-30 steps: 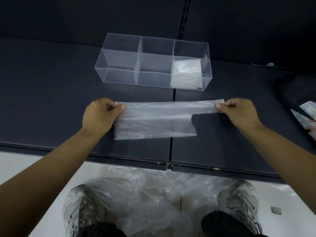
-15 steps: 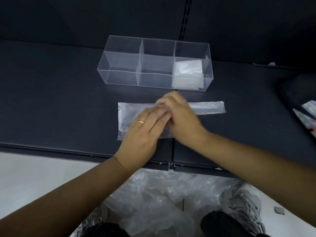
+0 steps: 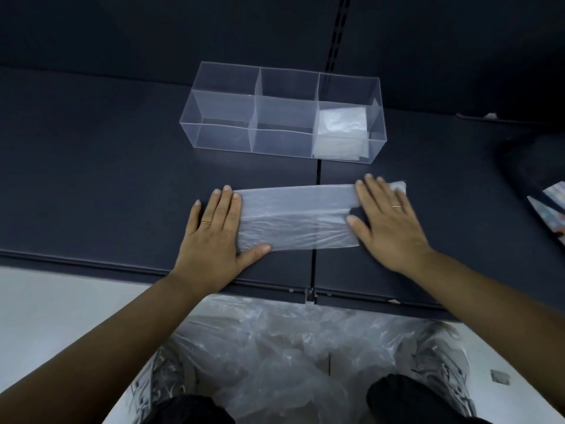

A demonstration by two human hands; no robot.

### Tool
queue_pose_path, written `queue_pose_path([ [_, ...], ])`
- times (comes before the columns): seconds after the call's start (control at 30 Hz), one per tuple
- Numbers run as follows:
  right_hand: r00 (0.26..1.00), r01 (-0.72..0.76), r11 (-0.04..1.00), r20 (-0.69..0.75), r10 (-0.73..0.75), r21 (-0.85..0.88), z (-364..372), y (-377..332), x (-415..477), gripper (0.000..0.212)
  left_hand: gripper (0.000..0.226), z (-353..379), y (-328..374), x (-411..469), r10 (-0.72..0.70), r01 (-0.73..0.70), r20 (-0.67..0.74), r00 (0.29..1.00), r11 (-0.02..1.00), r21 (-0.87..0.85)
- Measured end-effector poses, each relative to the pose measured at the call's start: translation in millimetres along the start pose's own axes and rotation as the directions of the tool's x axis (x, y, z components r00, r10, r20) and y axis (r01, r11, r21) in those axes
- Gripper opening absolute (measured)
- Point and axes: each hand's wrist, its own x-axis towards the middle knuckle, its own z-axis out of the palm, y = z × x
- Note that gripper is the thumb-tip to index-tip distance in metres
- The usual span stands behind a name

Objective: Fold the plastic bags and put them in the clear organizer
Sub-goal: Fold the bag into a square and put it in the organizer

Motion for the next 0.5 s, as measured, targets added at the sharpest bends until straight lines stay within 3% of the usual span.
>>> queue_pose_path([
  [0.13,0.987,-0.090,0.995,-0.131,0.095,0.040,-9.9,10.1,-9.4,0.066,0.115,-7.1,-1.3,-0.4,-0.026,0.026,-0.006,1.000,0.998,-0.051],
  [0.23,0.955,0.133,0.968,-0.288,-0.069,0.211,-21.0,-1.7,-20.9,0.047,0.098,-15.5,15.2,-4.4,0.175,-0.187,-0.085,0.981,0.966,-0.177],
  [0.3,0.957,0.235,0.929,-0.238,-0.169,0.287,-19.9,-8.3,-30.0,0.034,0.087,-15.5,29.4,-7.8,0.313,-0.320,-0.069,0.947,0.911,-0.259],
  [0.37,0.968,0.225,0.912,-0.188,-0.169,0.343,-16.2,-11.7,-35.1,0.025,0.080,-10.7,41.3,-9.9,0.371,-0.363,-0.027,0.928,0.885,-0.293],
  [0.5,0.970,0.206,0.902,-0.200,-0.138,0.378,-15.7,-16.4,-30.3,0.008,0.072,-2.4,53.4,-10.0,0.328,-0.342,-0.096,0.940,0.902,-0.262],
])
